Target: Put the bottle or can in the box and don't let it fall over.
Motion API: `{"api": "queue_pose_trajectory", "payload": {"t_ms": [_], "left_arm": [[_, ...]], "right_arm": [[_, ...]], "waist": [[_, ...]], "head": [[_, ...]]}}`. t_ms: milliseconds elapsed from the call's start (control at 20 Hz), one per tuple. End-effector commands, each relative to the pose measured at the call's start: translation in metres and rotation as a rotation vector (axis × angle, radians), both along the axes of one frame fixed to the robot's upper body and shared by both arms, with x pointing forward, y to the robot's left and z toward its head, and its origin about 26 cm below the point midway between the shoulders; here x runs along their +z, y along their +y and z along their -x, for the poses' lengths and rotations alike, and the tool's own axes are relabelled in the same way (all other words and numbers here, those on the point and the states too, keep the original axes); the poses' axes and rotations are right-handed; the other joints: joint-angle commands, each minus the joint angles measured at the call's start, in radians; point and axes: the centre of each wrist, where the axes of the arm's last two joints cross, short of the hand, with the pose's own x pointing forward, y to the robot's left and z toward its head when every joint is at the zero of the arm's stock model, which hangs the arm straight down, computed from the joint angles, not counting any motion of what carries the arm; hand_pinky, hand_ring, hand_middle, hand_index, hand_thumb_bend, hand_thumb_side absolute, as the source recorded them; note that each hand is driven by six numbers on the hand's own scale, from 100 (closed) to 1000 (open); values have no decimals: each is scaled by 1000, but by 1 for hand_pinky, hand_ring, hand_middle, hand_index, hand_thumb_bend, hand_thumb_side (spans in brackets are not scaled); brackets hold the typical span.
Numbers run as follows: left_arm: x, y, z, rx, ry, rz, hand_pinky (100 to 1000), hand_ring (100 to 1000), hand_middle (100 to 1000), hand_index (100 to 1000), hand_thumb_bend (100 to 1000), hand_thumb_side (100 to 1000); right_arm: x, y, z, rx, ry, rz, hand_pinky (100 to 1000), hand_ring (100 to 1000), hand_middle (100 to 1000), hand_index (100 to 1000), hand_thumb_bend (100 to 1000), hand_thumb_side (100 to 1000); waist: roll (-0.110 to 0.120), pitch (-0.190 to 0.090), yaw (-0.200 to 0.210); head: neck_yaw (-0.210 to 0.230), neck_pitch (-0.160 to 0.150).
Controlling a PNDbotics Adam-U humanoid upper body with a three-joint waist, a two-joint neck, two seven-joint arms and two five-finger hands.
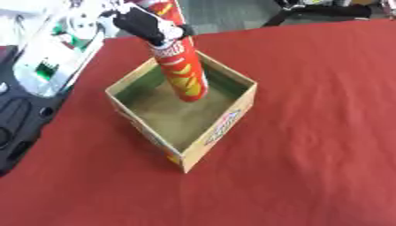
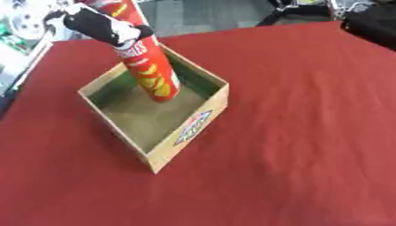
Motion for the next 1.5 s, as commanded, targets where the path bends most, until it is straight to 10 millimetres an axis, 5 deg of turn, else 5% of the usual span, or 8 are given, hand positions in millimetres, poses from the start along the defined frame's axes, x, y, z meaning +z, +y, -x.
{"api": "queue_pose_trajectory", "payload": {"t_ms": [50,200,650,900,1500], "left_arm": [[10,3,2,-13,-32,-45,843,853,748,741,955,100],[13,6,3,-9,-55,-71,885,863,759,796,1000,100],[28,22,11,12,-99,28,856,835,745,761,895,100],[41,53,30,53,-144,137,877,853,772,775,731,163],[50,125,82,159,-253,330,893,874,844,810,570,354]], "right_arm": [[10,0,5,7,-32,10,687,847,809,827,253,327],[10,0,5,6,-30,9,687,847,809,827,253,328],[8,-1,5,1,-22,8,688,848,809,827,253,323],[4,-6,5,-22,-13,6,688,848,810,828,253,326],[2,-10,6,-44,-12,-4,690,849,811,828,253,323]], "waist": [[-4,-16,1],[-4,-18,2],[-9,-34,15],[-15,-45,40],[-43,-53,87]], "head": [[-8,-10],[-8,-7],[-17,8],[-34,29],[-61,28]]}}
